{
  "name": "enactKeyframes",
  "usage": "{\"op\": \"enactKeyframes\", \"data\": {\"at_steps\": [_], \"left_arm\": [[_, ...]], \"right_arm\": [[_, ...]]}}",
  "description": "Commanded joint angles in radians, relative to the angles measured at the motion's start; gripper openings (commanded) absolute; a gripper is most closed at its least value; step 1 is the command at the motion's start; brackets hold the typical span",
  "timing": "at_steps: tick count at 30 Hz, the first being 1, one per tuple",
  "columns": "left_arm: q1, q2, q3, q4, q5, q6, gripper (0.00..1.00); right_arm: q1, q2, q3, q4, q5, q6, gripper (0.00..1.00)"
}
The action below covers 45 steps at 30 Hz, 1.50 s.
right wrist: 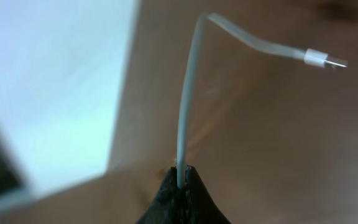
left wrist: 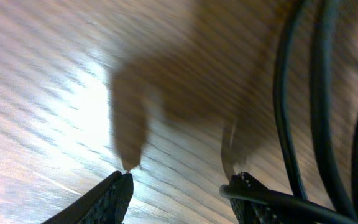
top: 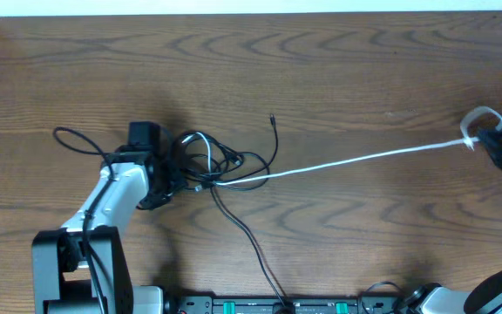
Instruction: Untangle cables
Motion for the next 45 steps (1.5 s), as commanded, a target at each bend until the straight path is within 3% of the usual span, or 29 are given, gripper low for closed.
{"op": "enactKeyframes", "data": {"at_steps": [1,9,18,22,25,28,29,33,38,45], "left_arm": [[0.067,0.01,-0.013,-0.01,-0.045,-0.008,0.55],[0.149,0.01,-0.014,-0.024,-0.022,-0.007,0.55],[0.149,0.01,-0.023,-0.024,0.03,-0.006,0.55],[0.149,0.01,-0.028,-0.019,0.03,-0.003,0.55],[0.149,0.01,-0.034,-0.013,0.03,-0.004,0.55],[0.149,0.01,-0.034,-0.013,0.03,-0.003,0.55],[0.149,0.01,-0.034,-0.013,0.03,-0.003,0.55],[0.149,0.01,-0.034,-0.013,0.03,-0.003,0.55],[0.149,0.01,-0.034,-0.013,0.03,-0.003,0.55],[0.149,0.01,-0.034,-0.017,0.03,-0.003,0.55]], "right_arm": [[-0.058,-0.014,0.01,-0.025,0.231,-0.05,0.01],[-0.08,-0.014,0.01,-0.048,0.27,-0.014,0.01],[0.078,-0.014,0.01,-0.063,0.294,-0.124,0.04],[0.179,-0.014,0.01,-0.08,0.3,-0.176,0.32],[0.273,-0.014,0.01,-0.097,0.385,-0.195,0.64],[0.366,-0.012,0.01,-0.103,0.493,-0.195,0.91],[0.391,-0.012,0.01,-0.106,0.515,-0.195,0.96],[0.512,-0.012,0.01,-0.134,0.558,-0.235,0.99],[0.67,-0.005,0.026,-0.23,0.76,-0.2,0.99],[0.785,0.122,0.267,-0.532,0.88,-0.23,0.99]]}}
